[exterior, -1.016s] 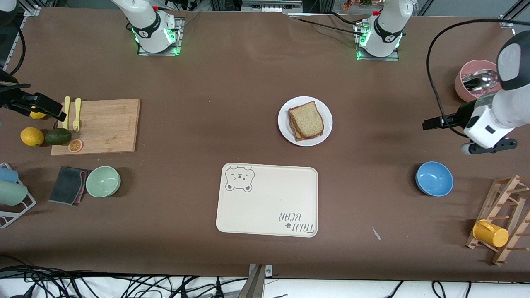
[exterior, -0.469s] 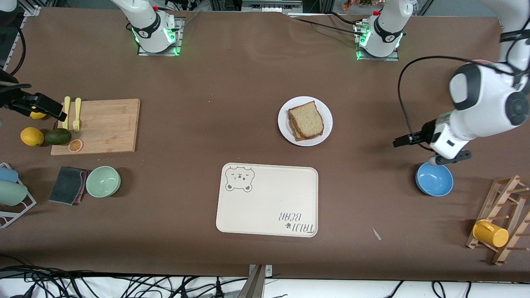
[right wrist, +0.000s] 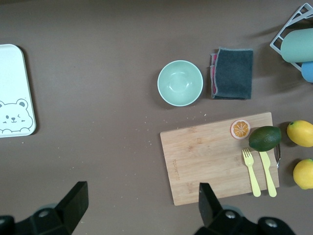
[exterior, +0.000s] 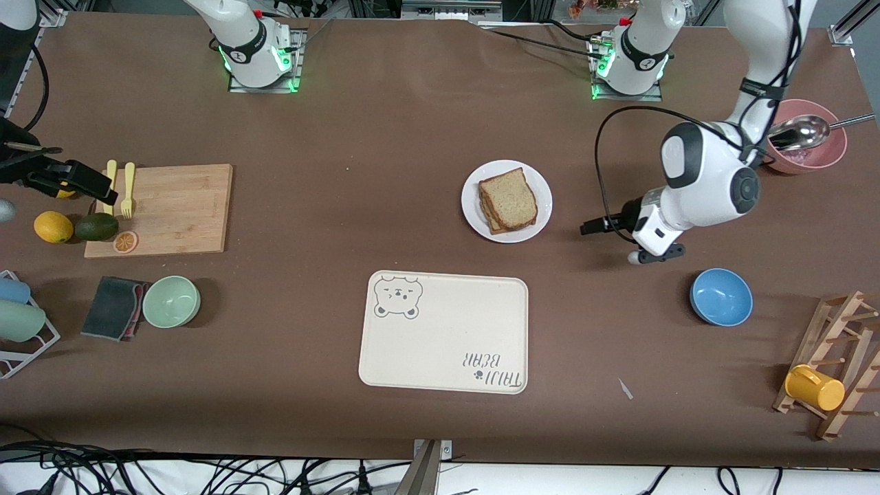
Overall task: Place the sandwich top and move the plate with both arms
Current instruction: 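Move the left gripper to the white plate's rim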
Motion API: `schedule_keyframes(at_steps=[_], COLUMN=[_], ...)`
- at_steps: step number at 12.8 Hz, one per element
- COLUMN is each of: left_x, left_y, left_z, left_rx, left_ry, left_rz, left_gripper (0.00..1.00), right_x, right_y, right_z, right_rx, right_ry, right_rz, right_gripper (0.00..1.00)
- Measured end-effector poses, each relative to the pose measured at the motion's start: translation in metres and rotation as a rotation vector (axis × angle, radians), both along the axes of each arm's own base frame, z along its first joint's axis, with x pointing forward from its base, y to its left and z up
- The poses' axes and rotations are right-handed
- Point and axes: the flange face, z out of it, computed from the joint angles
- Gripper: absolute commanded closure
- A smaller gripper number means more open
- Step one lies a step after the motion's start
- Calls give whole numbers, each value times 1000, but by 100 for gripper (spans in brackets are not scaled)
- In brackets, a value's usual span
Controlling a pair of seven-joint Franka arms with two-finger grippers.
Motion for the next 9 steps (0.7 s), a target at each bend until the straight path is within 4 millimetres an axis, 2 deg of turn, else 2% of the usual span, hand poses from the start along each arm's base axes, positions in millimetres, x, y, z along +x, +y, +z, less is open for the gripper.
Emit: schedule_keyframes(at_steps=[5,9], left_x=[-36,-56], left_y=[-7,-19], left_z=[-39,-65], left_rx=[-274,-397], left_ry=[-50,-107], left_rz=[-30,-62], left_gripper=[0,0], right_x=[0,0], right_y=[0,0], right_z=[0,0], right_rx=[0,0], right_ry=[0,-2], right_rz=[0,0], right_gripper=[0,0])
